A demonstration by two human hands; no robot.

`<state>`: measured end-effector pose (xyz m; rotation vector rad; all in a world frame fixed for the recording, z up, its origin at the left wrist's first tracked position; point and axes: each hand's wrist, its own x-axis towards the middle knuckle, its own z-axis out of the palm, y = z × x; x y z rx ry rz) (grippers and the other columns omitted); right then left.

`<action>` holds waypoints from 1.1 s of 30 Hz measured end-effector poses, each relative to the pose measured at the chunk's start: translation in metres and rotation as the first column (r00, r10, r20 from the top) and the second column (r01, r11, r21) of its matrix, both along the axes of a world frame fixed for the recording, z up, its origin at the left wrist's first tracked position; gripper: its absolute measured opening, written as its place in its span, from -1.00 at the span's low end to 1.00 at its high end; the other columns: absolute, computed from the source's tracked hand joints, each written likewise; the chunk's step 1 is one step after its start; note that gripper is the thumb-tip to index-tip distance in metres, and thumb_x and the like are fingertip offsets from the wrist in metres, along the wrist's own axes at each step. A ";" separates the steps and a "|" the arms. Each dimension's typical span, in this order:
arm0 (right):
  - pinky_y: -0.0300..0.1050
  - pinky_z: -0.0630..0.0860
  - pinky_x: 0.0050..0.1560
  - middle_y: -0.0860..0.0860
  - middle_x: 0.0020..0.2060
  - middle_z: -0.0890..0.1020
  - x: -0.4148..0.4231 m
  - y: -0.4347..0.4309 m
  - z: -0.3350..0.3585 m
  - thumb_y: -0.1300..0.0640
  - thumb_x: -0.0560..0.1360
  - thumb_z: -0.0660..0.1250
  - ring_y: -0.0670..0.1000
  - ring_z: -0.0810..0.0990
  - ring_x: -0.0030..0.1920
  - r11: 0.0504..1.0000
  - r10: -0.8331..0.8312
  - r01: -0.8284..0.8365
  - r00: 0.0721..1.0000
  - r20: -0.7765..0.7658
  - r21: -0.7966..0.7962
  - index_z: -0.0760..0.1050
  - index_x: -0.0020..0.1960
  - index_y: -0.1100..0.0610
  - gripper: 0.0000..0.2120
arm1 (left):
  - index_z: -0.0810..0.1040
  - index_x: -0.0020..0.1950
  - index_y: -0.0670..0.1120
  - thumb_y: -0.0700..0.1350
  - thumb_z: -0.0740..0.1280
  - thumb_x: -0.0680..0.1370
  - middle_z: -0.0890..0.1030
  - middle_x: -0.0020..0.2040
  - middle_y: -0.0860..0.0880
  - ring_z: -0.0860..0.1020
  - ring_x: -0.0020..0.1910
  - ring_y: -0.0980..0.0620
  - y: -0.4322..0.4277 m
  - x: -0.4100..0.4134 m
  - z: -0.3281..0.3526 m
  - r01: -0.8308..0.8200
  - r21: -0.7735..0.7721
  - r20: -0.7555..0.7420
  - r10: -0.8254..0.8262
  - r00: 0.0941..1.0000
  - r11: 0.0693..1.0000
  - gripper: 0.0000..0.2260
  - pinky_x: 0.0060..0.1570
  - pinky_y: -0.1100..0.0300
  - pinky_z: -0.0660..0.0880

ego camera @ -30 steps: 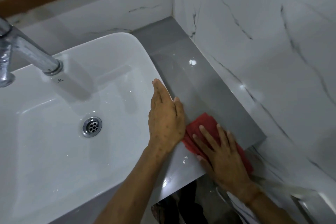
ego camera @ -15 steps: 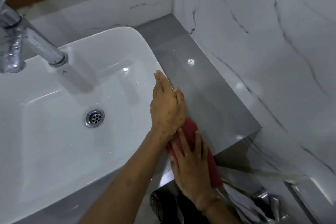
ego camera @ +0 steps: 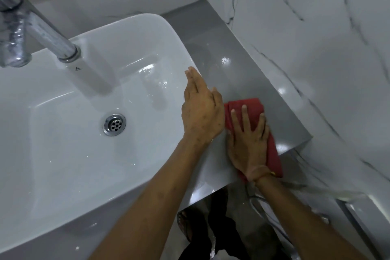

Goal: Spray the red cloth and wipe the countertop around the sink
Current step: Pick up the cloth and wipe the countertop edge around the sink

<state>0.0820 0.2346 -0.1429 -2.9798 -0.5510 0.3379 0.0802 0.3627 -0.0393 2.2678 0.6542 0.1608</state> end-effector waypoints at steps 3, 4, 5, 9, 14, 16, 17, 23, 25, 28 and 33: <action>0.36 0.14 0.45 0.12 0.57 0.02 -0.057 0.003 0.002 -0.17 0.53 0.09 0.42 0.04 0.49 0.995 0.097 -0.097 0.995 -0.004 -0.013 -0.09 0.55 0.01 -0.31 | -0.20 0.53 -0.17 -0.05 0.00 0.63 -0.08 0.59 -0.09 0.06 0.54 -0.07 0.000 0.000 0.002 -0.004 0.000 -0.025 0.004 1.000 1.000 -0.43 0.40 0.01 0.22; 0.37 0.15 0.44 0.12 0.56 0.05 -0.081 0.006 0.002 -0.17 0.51 0.12 0.42 0.06 0.48 0.995 0.097 -0.096 0.995 -0.029 0.016 -0.07 0.55 0.00 -0.30 | -0.20 0.53 -0.16 -0.04 0.00 0.63 -0.08 0.59 -0.09 0.07 0.54 -0.08 0.000 0.000 0.003 -0.007 -0.001 -0.034 0.007 0.999 1.000 -0.43 0.39 -0.01 0.23; 0.39 0.16 0.42 0.10 0.56 0.07 -0.103 0.011 0.004 -0.17 0.50 0.15 0.41 0.08 0.48 0.995 0.093 -0.090 0.993 -0.068 0.048 -0.04 0.54 -0.02 -0.30 | -0.20 0.53 -0.16 -0.04 0.00 0.63 -0.08 0.59 -0.09 0.07 0.54 -0.08 0.000 0.000 0.003 -0.008 0.000 -0.044 0.008 0.999 1.000 -0.43 0.39 -0.02 0.23; 0.39 0.34 0.32 0.06 0.49 0.32 -0.171 0.042 0.015 -0.19 0.42 0.27 0.40 0.23 0.44 0.962 0.271 -0.261 0.942 -0.200 0.077 0.22 0.48 -0.02 -0.32 | -0.21 0.53 -0.16 0.02 -0.04 0.64 -0.11 0.59 -0.09 0.01 0.55 -0.07 0.000 -0.001 0.008 0.016 0.017 -0.126 -0.014 0.992 1.000 -0.43 0.46 0.00 0.14; 0.19 -0.10 0.54 0.00 0.57 0.03 -0.157 0.022 0.033 -0.12 0.57 -0.07 0.12 -0.14 0.56 0.942 0.226 -0.121 0.918 -0.326 0.313 0.00 0.53 -0.05 -0.46 | 0.14 0.51 -0.15 0.03 -0.01 0.63 0.24 0.52 -0.11 0.19 0.50 0.02 -0.006 -0.064 0.043 0.134 0.175 0.132 -0.158 0.979 0.975 -0.52 0.47 0.26 0.09; 0.15 0.07 0.51 0.02 0.48 0.27 -0.132 0.002 0.052 -0.04 0.59 -0.06 0.09 0.17 0.50 0.890 0.132 -0.027 0.971 -0.200 0.456 0.24 0.44 0.01 -0.55 | 0.40 0.38 -0.10 -0.05 0.06 0.62 0.53 0.28 -0.05 0.44 0.27 0.09 -0.011 -0.125 0.044 0.102 0.188 0.318 -0.159 0.935 0.977 -0.64 0.31 0.37 0.26; 0.18 0.13 0.47 0.03 0.40 0.37 -0.116 -0.006 0.066 0.02 0.58 -0.02 0.11 0.29 0.44 0.807 0.073 0.018 0.989 -0.131 0.590 0.34 0.35 0.05 -0.61 | 0.48 0.29 -0.07 -0.09 0.09 0.61 0.58 0.17 -0.02 0.49 0.16 0.11 -0.019 -0.157 0.036 0.073 0.154 0.344 -0.123 0.931 0.985 -0.69 0.22 0.36 0.32; 0.19 0.16 0.49 0.11 0.23 0.54 -0.050 0.037 0.135 0.13 0.53 0.12 0.01 0.40 0.31 0.481 0.290 -0.446 0.894 0.343 0.755 0.44 0.26 0.14 -0.67 | 0.15 0.51 0.07 0.17 0.01 0.57 0.15 0.56 -0.10 0.04 0.55 -0.10 -0.070 -0.205 -0.052 -0.018 0.131 -0.312 0.058 0.948 0.991 -0.48 0.52 -0.05 0.04; 0.15 0.00 0.54 0.10 0.27 0.56 -0.053 0.071 0.146 0.03 0.56 0.08 0.05 0.44 0.34 0.511 0.567 -0.644 0.751 0.340 0.570 0.41 0.34 0.10 -0.60 | 0.14 0.51 0.11 0.29 -0.07 0.55 0.11 0.57 -0.08 -0.08 0.56 -0.09 -0.065 -0.189 -0.071 0.057 0.203 -0.371 0.023 0.929 0.978 -0.44 0.52 -0.05 -0.15; 0.16 -0.16 0.55 0.04 0.44 0.39 -0.069 0.105 0.140 -0.12 0.60 -0.09 0.08 0.34 0.43 0.485 0.862 -0.856 0.502 0.063 0.179 0.22 0.48 0.00 -0.50 | 0.26 0.43 0.07 0.33 -0.08 0.52 0.39 0.45 -0.07 0.24 0.49 -0.14 -0.055 -0.181 -0.087 0.089 0.224 -0.406 0.010 0.914 0.970 -0.42 0.49 -0.18 0.05; 0.09 -0.11 0.56 -0.06 0.54 0.19 -0.072 0.110 0.126 -0.23 0.57 -0.14 0.05 0.20 0.49 0.585 0.808 -0.799 0.559 -0.190 0.137 0.16 0.48 -0.16 -0.48 | 0.15 0.49 0.14 0.28 -0.01 0.54 0.25 0.52 -0.05 0.08 0.54 -0.06 -0.027 -0.216 -0.106 -0.009 0.336 -0.345 0.133 0.929 0.942 -0.46 0.51 -0.05 -0.07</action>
